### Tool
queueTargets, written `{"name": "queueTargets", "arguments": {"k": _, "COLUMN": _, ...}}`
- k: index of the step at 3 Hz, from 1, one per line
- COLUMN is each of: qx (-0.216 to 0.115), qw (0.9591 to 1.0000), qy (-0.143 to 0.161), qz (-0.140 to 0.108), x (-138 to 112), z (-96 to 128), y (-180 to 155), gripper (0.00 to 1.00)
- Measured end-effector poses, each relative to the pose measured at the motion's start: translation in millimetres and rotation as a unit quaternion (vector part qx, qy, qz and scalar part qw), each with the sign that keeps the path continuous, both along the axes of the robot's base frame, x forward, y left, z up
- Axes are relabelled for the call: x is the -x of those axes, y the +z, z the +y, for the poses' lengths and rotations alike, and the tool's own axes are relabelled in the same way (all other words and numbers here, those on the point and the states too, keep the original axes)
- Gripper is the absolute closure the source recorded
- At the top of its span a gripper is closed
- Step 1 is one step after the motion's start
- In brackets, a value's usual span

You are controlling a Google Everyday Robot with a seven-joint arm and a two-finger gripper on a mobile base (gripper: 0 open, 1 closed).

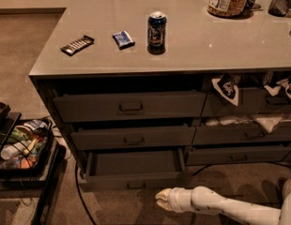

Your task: Open bottom drawer

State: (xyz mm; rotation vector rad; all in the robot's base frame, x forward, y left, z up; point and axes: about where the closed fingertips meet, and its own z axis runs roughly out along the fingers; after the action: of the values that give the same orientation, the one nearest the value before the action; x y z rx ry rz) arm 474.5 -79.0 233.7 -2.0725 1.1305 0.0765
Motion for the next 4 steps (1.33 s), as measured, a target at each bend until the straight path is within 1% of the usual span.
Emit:
{"name": "queueTargets", "arguments": {"k": 1, "qx": 0.006, "qw": 0.9998, "qy": 0.007, "qz": -0.02, "x": -25, "z": -1, "y": 2, "gripper": 0.88}}
{"name": "queueTargets", "arguments": {"k": 2, "qx": -0.001, "qw": 0.9985, "qy": 0.009, "qz": -0.053, "x": -66, "z": -9, "y": 13, "gripper": 1.0}}
{"name": "queueTargets", "arguments": {"k": 3, "qx": -0.001, "qw": 0.9961, "qy": 0.007, "qz": -0.088, "x": -107, "z": -21, "y": 29, "gripper": 1.0}}
{"name": "queueTargets", "arguments": {"k": 4, "qx": 0.002, "qw": 0.9936, "qy": -0.008, "qz": -0.113, "x": -134, "z": -31, "y": 36, "gripper": 1.0}}
